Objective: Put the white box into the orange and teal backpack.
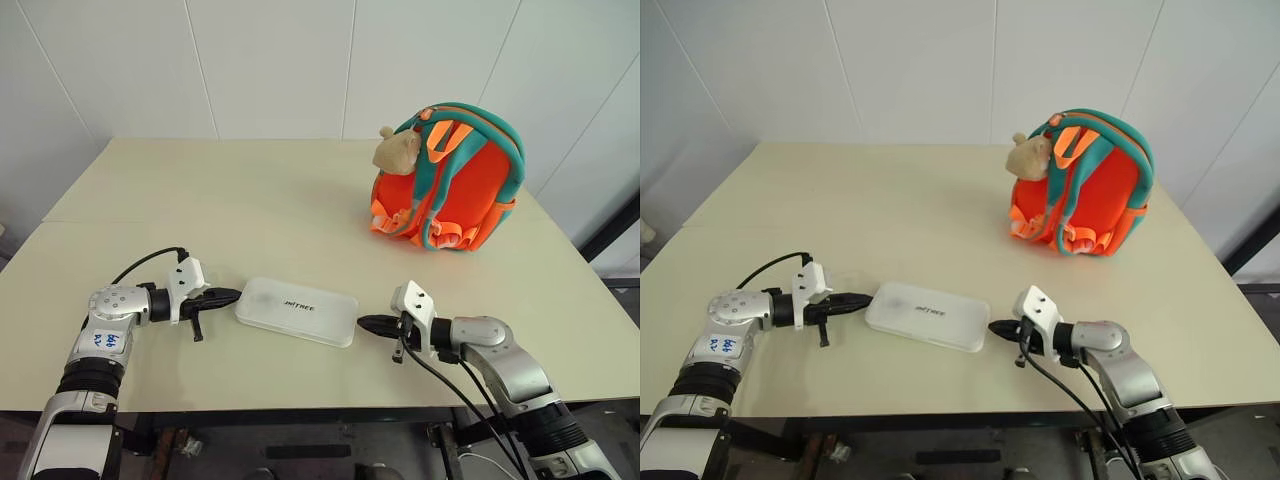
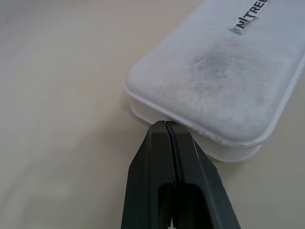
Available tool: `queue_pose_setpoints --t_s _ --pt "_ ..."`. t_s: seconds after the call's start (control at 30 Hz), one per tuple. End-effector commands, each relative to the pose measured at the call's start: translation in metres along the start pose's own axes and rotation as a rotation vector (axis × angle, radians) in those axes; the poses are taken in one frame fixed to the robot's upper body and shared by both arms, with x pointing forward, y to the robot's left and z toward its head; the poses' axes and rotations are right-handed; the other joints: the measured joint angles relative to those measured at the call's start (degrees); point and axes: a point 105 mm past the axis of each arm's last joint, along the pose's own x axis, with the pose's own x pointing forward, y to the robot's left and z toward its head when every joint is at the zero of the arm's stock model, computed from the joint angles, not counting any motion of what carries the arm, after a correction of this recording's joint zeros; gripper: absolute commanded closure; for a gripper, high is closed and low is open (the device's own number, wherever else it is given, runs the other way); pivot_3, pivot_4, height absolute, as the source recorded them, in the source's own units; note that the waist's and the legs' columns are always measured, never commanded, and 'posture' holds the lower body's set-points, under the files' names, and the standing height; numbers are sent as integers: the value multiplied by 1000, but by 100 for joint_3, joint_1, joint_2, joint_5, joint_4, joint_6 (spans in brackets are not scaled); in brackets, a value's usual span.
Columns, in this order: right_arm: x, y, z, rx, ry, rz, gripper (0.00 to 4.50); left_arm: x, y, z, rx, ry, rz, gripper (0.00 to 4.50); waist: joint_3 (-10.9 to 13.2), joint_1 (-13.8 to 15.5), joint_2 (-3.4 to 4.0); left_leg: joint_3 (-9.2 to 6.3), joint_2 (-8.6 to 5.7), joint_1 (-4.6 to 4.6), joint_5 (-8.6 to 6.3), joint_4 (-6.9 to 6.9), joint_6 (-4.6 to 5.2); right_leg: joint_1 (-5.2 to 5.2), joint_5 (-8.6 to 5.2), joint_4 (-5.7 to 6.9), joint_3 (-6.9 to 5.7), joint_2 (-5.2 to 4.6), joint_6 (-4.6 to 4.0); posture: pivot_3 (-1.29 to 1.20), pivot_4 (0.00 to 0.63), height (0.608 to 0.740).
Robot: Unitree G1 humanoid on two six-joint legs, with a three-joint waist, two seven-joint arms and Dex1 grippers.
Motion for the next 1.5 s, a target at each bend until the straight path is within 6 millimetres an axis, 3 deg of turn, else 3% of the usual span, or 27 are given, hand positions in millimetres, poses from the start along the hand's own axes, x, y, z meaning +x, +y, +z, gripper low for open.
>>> queue_pose_setpoints --t_s 0.03,0.33,0.63,0.8,0.97,1.03,1.13,1.27,1.47,1.5 --pt "3 4 8 -23 -30 3 4500 0 -3 -2 -2 -3 2 4481 0 1 0 0 0 0 0 0 0 0 0 0 0 0 0 0 150 740" --pt "-2 -10 10 -45 -25 -9 4500 20 -25 7 -27 -69 -78 4481 0 5 0 1 -1 1 0 2 0 2 0 -1 1 -2 0 0 150 740" --pt "-8 -23 7 -84 8 0 4500 25 -46 13 -47 -92 -118 4481 0 4 0 0 -1 3 0 -1 0 3 0 -2 3 -1 -1 0 150 740" --pt "-10 -25 2 -75 33 0 4500 24 -43 13 -37 -91 -74 4481 0 6 -1 0 0 4 0 1 0 3 0 0 3 -1 -1 0 150 740" --pt "-25 -45 -5 -43 61 -83 4500 20 -33 14 -25 -88 10 4481 0 9 -1 0 -1 4 0 6 0 6 1 1 3 -3 -1 0 150 740" --pt "-36 -64 -5 -54 87 -193 4103 14 -26 11 -56 -50 39 4088 0 5 -1 -1 -1 4 0 5 0 6 1 0 3 -2 -2 0 150 740" --pt "-52 -70 -3 -75 103 -198 3272 -2 -14 14 -76 -70 96 3300 0 2 -1 0 -1 4 0 -1 -1 3 1 -2 4 -2 -2 0 150 740" --pt "-67 -75 -2 -93 133 -208 2010 -17 -16 11 -147 -47 49 2127 0 -23 0 1 2 3 -3 -10 -4 0 -1 -9 3 0 -4 0 150 740" --pt "-67 -52 12 -5 103 -44 139 -30 -23 26 -427 -113 -71 429 0 -54 -1 3 9 3 -6 -6 -6 1 -1 -10 4 5 -4 0 150 740" --pt "-64 -47 13 -6 104 -14 0 -31 -25 29 -491 -117 -108 136 0 -57 -1 3 9 3 -6 -5 -6 1 -1 -8 4 6 -4 0 150 740"
